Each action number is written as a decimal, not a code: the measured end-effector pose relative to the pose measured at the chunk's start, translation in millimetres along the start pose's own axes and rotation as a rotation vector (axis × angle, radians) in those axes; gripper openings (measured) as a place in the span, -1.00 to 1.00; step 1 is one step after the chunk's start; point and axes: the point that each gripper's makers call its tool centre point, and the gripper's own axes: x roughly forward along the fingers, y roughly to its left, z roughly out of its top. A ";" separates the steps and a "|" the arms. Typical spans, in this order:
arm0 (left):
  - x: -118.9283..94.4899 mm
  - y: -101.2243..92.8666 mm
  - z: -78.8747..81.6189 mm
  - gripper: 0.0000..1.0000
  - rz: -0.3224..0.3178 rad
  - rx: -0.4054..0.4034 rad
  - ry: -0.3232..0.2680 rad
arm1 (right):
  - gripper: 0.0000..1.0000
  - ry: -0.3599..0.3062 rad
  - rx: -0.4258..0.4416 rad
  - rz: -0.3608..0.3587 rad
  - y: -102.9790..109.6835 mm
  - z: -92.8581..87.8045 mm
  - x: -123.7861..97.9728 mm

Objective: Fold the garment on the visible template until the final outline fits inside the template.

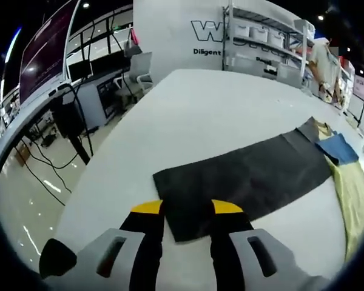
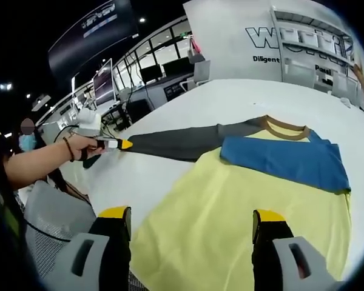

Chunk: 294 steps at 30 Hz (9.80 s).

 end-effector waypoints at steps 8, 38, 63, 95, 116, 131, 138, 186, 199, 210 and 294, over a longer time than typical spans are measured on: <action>1.6 -5.6 0.7 -0.73 -0.008 0.025 -0.006 | 0.60 -0.002 0.000 0.005 2.2 0.2 -0.3; -11.7 -14.9 26.4 -1.00 -0.074 -0.061 -0.064 | 0.65 -0.019 -0.021 -0.018 -3.4 5.6 -10.2; -37.2 -47.0 65.6 -1.00 -0.154 -0.142 -0.163 | 0.67 -0.044 -0.012 -0.020 -9.9 2.5 -23.1; -71.9 -147.8 127.5 -1.00 -0.423 -0.156 -0.304 | 0.76 -0.061 0.000 -0.094 -40.9 -4.7 -43.5; -79.5 -237.5 145.3 -1.00 -0.589 -0.069 -0.334 | 0.86 -0.067 0.021 -0.117 -53.5 -12.8 -53.7; -89.0 -282.0 166.0 -1.00 -0.684 -0.062 -0.388 | 0.98 -0.085 0.015 -0.137 -65.7 -16.9 -57.4; -92.2 -306.7 171.7 -1.00 -0.732 -0.043 -0.388 | 0.98 -0.084 0.023 -0.150 -74.1 -19.8 -58.7; -42.0 -482.6 119.3 -1.00 -0.979 0.160 -0.238 | 0.98 -0.034 0.086 -0.255 -108.7 -44.6 -76.2; -16.3 -509.8 93.1 -1.00 -0.959 0.193 -0.190 | 0.98 -0.025 0.101 -0.274 -114.7 -49.3 -80.9; -1.7 -528.3 57.1 -1.00 -0.953 0.229 -0.105 | 0.98 -0.010 0.110 -0.286 -121.3 -53.4 -85.5; 2.3 -561.2 75.2 -1.00 -1.093 -0.270 0.113 | 0.97 -0.003 0.160 -0.318 -138.0 -73.0 -97.6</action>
